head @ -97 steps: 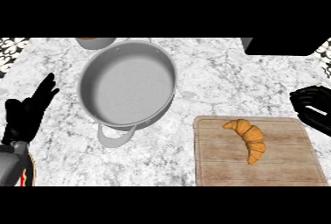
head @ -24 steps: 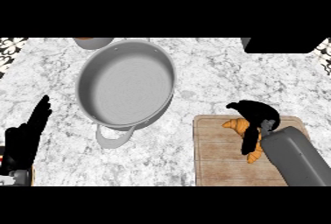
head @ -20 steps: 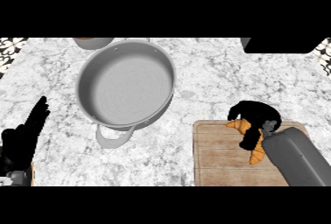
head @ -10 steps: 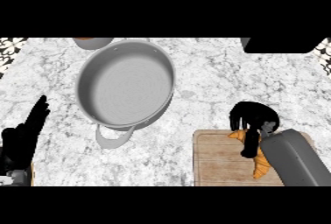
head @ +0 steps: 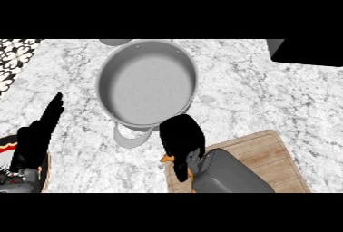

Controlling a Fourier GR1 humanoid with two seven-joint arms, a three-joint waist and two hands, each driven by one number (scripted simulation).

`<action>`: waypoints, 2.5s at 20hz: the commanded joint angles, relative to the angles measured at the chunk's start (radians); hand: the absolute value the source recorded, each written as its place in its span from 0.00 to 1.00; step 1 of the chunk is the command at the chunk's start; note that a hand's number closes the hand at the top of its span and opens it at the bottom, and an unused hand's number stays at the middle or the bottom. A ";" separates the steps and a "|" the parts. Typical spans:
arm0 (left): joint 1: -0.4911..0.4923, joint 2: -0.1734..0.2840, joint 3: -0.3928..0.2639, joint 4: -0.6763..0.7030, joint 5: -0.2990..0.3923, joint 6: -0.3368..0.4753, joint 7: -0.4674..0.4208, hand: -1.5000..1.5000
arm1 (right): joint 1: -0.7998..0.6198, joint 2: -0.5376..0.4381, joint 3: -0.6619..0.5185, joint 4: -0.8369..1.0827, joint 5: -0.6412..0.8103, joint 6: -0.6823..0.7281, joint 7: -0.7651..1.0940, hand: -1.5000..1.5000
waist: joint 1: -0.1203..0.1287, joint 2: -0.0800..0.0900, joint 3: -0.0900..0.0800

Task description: Pick the croissant from the cutting board and place it in the pot

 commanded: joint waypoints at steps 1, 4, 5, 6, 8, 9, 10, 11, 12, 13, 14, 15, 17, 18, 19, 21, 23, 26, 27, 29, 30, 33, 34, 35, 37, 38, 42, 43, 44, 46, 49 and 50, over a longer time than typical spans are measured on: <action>-0.019 -0.003 -0.017 0.011 -0.008 -0.009 0.005 0.50 | -0.105 0.036 0.177 -0.038 0.003 -0.147 0.142 1.00 | 0.027 -0.003 -0.001; -0.044 -0.019 -0.018 0.034 -0.012 0.005 0.012 0.50 | -0.225 0.037 0.228 -0.078 0.043 -0.257 0.245 1.00 | 0.004 -0.005 -0.001; -0.054 -0.013 -0.023 0.042 -0.020 0.001 0.017 0.50 | -0.260 0.037 0.235 -0.098 0.063 -0.289 0.282 1.00 | 0.004 -0.008 -0.002; -0.041 -0.010 -0.015 0.037 -0.013 0.001 0.030 0.50 | -0.284 0.038 0.248 -0.112 0.088 -0.326 0.334 1.00 | 0.006 -0.013 -0.001; -0.037 -0.005 -0.003 0.040 -0.013 0.004 0.005 0.50 | -0.357 0.038 0.263 -0.108 0.153 -0.408 0.391 1.00 | 0.003 -0.012 -0.002; -0.053 -0.015 -0.009 0.042 -0.013 0.009 0.029 0.50 | -0.421 0.038 0.239 -0.118 0.137 -0.391 0.435 1.00 | 0.001 -0.013 -0.002; -0.060 -0.030 -0.018 0.043 -0.022 0.022 0.022 0.50 | -0.453 0.038 0.254 -0.116 0.145 -0.418 0.468 1.00 | -0.009 -0.011 -0.002; -0.049 -0.016 -0.012 0.051 -0.016 0.006 0.023 0.50 | -0.469 0.038 0.273 -0.113 0.139 -0.456 0.506 1.00 | 0.003 -0.010 -0.003; -0.058 -0.008 -0.001 0.032 -0.004 0.002 0.051 0.50 | -0.500 0.038 0.256 -0.126 0.109 -0.472 0.535 1.00 | -0.001 -0.011 -0.001; -0.079 -0.036 -0.030 0.049 -0.038 0.031 0.043 0.50 | -0.519 0.038 0.239 -0.122 0.086 -0.516 0.536 1.00 | -0.005 -0.005 -0.002; -0.069 -0.026 -0.027 0.048 -0.037 0.021 0.021 0.50 | -0.523 0.038 0.231 -0.069 0.082 -0.579 0.531 1.00 | 0.002 0.000 -0.002; -0.067 -0.006 0.000 0.061 -0.018 0.007 0.024 0.50 | -0.548 0.038 0.227 -0.077 0.076 -0.603 0.552 1.00 | 0.004 -0.001 -0.002; -0.059 -0.021 -0.023 0.035 -0.028 0.011 0.028 0.50 | -0.597 0.038 0.214 -0.077 0.053 -0.629 0.599 1.00 | -0.002 -0.006 -0.002; -0.052 -0.015 -0.017 0.042 -0.030 0.011 0.021 0.50 | -0.623 0.038 0.193 -0.068 0.043 -0.645 0.602 1.00 | -0.009 -0.004 -0.002; -0.046 -0.043 -0.025 0.046 -0.038 0.036 0.013 0.50 | -0.657 0.038 0.178 -0.021 0.019 -0.667 0.573 1.00 | -0.007 0.000 -0.002; -0.044 -0.031 -0.016 0.060 -0.025 0.014 0.001 0.50 | -0.690 0.038 0.173 0.022 0.023 -0.733 0.570 1.00 | -0.005 0.003 -0.003; -0.082 -0.015 -0.006 0.033 -0.022 0.013 0.054 0.50 | -0.748 0.038 0.132 0.105 -0.011 -0.754 0.530 1.00 | -0.006 0.005 -0.002; -0.084 -0.004 0.012 0.023 -0.012 0.008 0.064 0.50 | -0.733 0.038 0.143 0.201 -0.022 -0.852 0.446 1.00 | -0.027 0.008 0.000; -0.037 0.003 0.014 0.059 -0.016 -0.006 -0.017 0.50 | -0.822 0.038 0.099 0.220 -0.078 -0.806 0.481 1.00 | -0.011 0.008 -0.003; -0.074 -0.011 0.011 0.060 -0.020 0.008 0.016 0.50 | -0.814 0.038 0.119 0.289 -0.089 -0.885 0.425 1.00 | -0.025 0.011 -0.002; -0.025 -0.009 0.027 0.062 -0.019 0.016 -0.017 0.50 | -0.823 0.038 0.067 0.349 -0.104 -0.887 0.349 1.00 | -0.024 0.013 -0.001; -0.043 -0.015 0.014 0.023 -0.018 0.011 0.014 0.50 | -0.898 0.038 0.073 0.456 -0.165 -0.914 0.321 1.00 | -0.021 0.011 -0.001; -0.053 -0.019 0.014 0.039 -0.008 -0.001 -0.001 0.50 | -0.899 0.038 0.119 0.489 -0.175 -0.943 0.324 1.00 | -0.017 0.013 -0.002; 0.001 -0.005 0.021 0.004 -0.010 -0.001 0.012 0.50 | -0.863 0.038 0.083 0.548 -0.177 -0.955 0.227 1.00 | -0.020 0.014 -0.001; -0.080 -0.028 0.011 0.042 -0.027 0.024 0.042 0.50 | -0.910 0.038 0.065 0.606 -0.228 -0.971 0.176 1.00 | -0.026 0.017 -0.001; -0.038 -0.012 0.012 0.008 -0.016 0.000 0.029 0.50 | -0.873 0.038 0.059 0.672 -0.223 -0.998 0.112 1.00 | -0.010 0.022 -0.001; -0.021 -0.016 0.015 0.014 -0.015 -0.005 0.000 0.50 | -0.905 0.038 0.078 0.777 -0.296 -0.976 0.035 1.00 | -0.004 0.021 -0.001; -0.048 -0.004 0.019 0.032 -0.008 -0.022 -0.023 0.50 | -0.898 0.038 0.105 0.807 -0.286 -1.003 0.047 1.00 | 0.018 0.031 -0.003; -0.057 -0.004 0.023 0.034 -0.015 -0.012 -0.002 0.50 | -0.912 0.038 0.084 0.836 -0.310 -0.976 -0.003 1.00 | 0.010 0.030 -0.002; -0.077 -0.018 -0.005 -0.006 -0.034 0.003 0.054 0.50 | -0.900 0.038 0.116 0.893 -0.293 -0.980 -0.043 1.00 | 0.013 0.031 -0.001; -0.091 -0.016 0.004 0.046 -0.016 -0.023 -0.003 0.50 | -0.872 0.038 0.059 0.917 -0.365 -1.038 -0.095 1.00 | 0.033 0.046 -0.002; -0.108 -0.060 -0.038 0.040 -0.064 0.026 0.015 0.50 | -0.886 0.038 0.064 0.909 -0.391 -1.011 -0.095 1.00 | 0.028 0.041 -0.002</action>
